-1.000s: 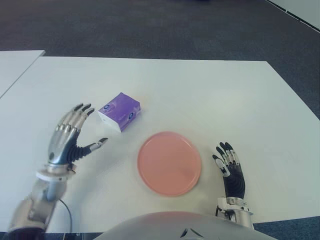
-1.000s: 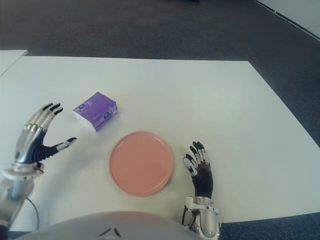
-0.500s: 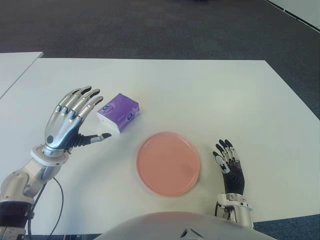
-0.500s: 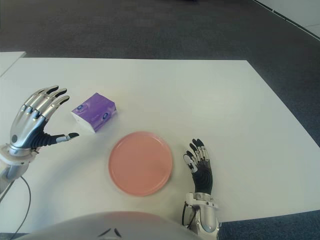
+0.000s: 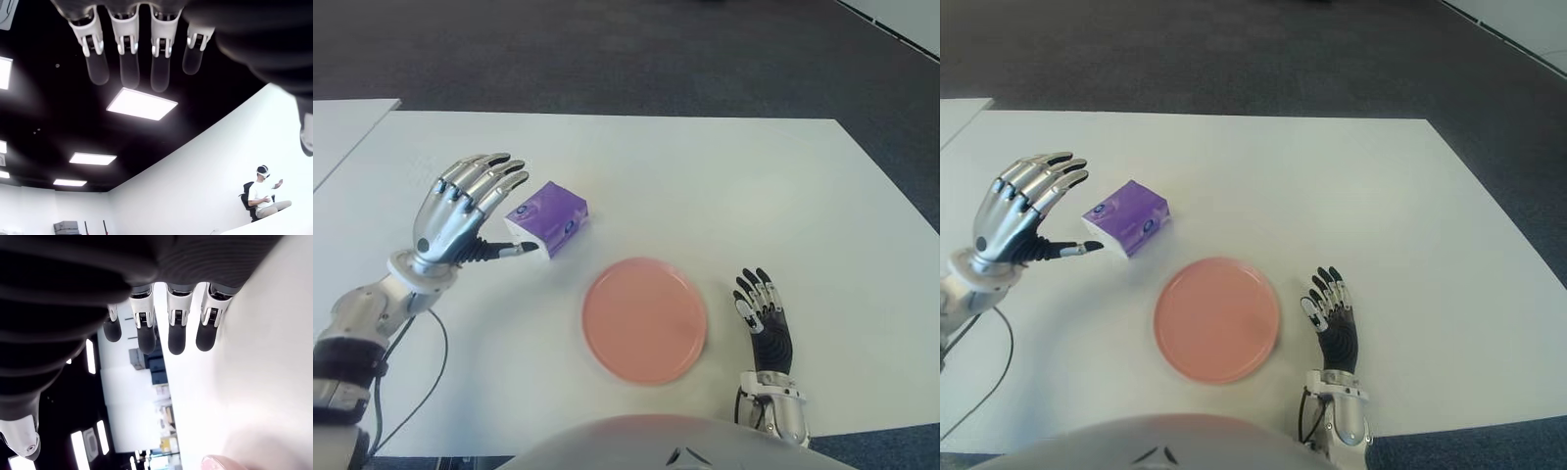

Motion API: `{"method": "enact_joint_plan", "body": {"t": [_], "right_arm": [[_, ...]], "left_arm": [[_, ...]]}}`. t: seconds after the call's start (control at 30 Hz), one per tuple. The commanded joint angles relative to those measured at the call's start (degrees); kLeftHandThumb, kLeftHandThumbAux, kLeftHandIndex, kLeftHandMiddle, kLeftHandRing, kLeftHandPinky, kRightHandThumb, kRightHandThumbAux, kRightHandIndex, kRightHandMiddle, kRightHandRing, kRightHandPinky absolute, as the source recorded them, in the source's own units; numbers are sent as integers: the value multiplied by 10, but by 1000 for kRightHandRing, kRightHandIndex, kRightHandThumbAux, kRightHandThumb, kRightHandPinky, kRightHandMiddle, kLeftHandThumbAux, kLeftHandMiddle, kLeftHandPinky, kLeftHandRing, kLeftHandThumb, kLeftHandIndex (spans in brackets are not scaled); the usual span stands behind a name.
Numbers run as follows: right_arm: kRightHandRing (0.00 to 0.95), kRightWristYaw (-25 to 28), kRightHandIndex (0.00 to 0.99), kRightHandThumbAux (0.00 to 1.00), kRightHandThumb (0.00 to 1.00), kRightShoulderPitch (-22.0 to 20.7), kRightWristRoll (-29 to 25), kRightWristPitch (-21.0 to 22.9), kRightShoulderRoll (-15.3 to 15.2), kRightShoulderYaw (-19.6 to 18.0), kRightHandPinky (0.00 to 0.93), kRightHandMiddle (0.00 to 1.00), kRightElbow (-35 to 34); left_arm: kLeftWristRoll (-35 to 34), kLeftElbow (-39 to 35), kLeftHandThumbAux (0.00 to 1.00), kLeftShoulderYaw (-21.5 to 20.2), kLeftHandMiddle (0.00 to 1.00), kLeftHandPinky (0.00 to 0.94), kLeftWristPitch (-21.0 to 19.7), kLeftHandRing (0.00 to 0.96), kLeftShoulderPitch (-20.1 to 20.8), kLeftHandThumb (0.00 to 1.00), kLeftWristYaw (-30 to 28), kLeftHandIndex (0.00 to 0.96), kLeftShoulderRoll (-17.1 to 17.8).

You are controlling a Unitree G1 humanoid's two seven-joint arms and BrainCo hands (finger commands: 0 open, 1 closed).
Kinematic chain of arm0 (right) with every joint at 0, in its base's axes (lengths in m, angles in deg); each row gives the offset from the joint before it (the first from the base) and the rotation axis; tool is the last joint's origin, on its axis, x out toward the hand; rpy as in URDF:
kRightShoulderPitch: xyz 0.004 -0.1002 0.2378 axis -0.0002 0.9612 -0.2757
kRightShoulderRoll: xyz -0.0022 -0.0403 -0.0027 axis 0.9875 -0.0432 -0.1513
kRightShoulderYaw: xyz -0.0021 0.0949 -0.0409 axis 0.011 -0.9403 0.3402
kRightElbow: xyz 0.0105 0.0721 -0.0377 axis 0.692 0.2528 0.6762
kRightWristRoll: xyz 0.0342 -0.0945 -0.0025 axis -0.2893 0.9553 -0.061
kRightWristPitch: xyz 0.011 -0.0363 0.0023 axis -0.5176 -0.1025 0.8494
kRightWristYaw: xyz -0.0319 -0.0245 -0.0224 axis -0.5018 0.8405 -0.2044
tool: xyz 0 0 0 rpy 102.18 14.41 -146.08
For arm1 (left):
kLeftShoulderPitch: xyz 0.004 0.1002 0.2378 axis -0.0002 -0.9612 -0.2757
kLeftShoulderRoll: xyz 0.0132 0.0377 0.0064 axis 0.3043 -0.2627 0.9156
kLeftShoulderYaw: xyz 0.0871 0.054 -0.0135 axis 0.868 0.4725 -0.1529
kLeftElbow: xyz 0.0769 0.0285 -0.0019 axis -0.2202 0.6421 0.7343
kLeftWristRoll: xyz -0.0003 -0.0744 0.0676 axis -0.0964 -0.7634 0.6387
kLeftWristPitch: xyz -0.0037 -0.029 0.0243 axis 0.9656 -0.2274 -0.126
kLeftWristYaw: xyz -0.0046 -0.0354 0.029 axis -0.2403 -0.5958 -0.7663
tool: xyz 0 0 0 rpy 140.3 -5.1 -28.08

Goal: Put the tissue paper into the plate.

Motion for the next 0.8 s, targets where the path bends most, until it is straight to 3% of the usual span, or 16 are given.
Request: {"method": "enact_joint_plan", "body": {"t": [0.03,0.3,0.8], "right_arm": [[143,-11,90,606,262,23,5,55,1,-10,152,166,81],[137,-10,82,608,247,17,12,53,-3,-13,132,156,93],[141,-15,85,617,238,5,15,49,-3,-16,155,159,111]], "left_arm": [[12,43,371,45,191,172,-2,178,25,282,20,140,1],[-11,70,344,79,168,153,3,152,49,280,14,121,-3],[-56,124,352,112,136,145,-37,124,71,268,-44,91,-39]]}}
